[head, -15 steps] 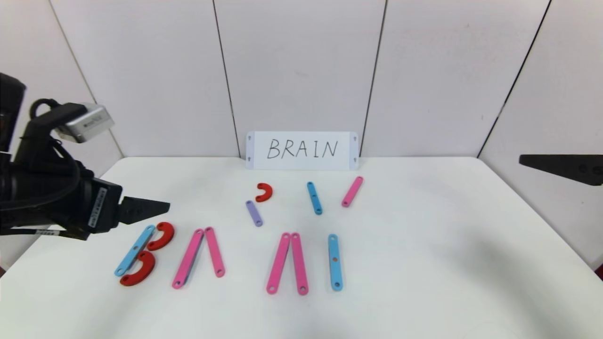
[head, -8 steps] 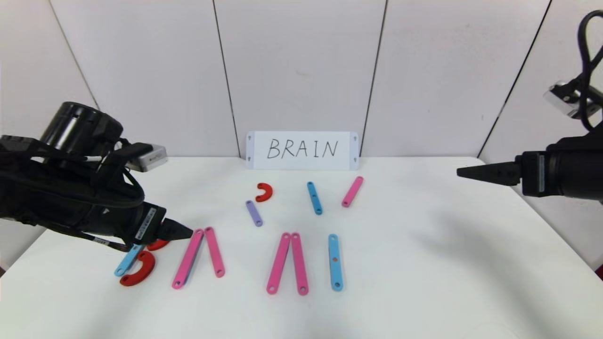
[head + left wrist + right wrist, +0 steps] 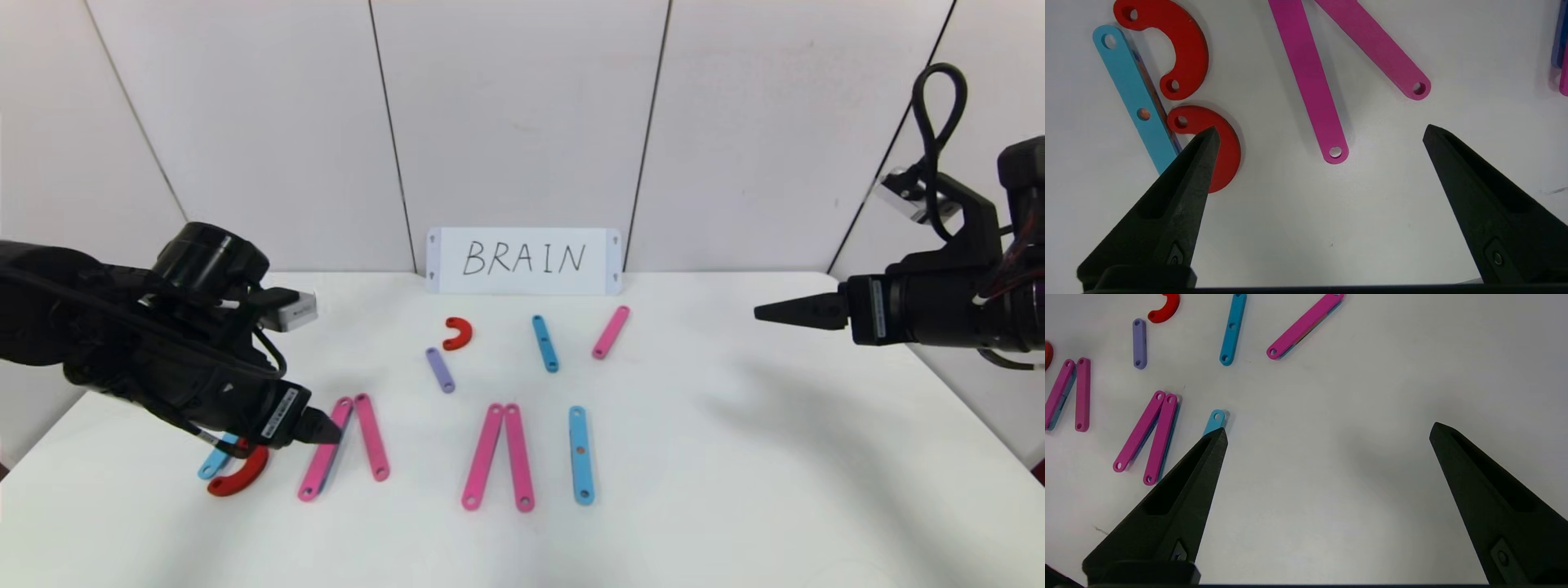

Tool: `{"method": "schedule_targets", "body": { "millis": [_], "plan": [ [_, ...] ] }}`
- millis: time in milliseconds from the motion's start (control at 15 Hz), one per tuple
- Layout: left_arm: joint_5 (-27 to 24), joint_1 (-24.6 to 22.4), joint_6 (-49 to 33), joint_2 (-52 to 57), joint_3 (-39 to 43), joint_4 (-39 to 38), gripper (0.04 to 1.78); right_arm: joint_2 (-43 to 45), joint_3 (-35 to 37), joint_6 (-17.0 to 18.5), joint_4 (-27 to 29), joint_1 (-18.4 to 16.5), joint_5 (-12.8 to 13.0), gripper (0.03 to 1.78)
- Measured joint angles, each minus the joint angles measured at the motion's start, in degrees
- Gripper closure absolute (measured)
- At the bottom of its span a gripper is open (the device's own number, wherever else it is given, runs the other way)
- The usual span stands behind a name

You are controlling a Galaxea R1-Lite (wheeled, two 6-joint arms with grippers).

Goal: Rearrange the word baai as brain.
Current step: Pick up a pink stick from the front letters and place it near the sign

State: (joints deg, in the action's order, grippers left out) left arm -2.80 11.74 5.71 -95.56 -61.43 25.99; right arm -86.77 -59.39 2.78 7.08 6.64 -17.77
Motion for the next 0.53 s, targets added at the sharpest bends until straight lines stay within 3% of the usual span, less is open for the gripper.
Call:
{"method": "schedule_targets", "body": {
  "millis": [533],
  "plan": [
    [1.01, -0.22, -1.91, -6.80, 0.60, -3.80, 0.08, -0.93, 0.05, 0.09, 0.05, -0.01, 0.05, 0.08]
  ]
}}
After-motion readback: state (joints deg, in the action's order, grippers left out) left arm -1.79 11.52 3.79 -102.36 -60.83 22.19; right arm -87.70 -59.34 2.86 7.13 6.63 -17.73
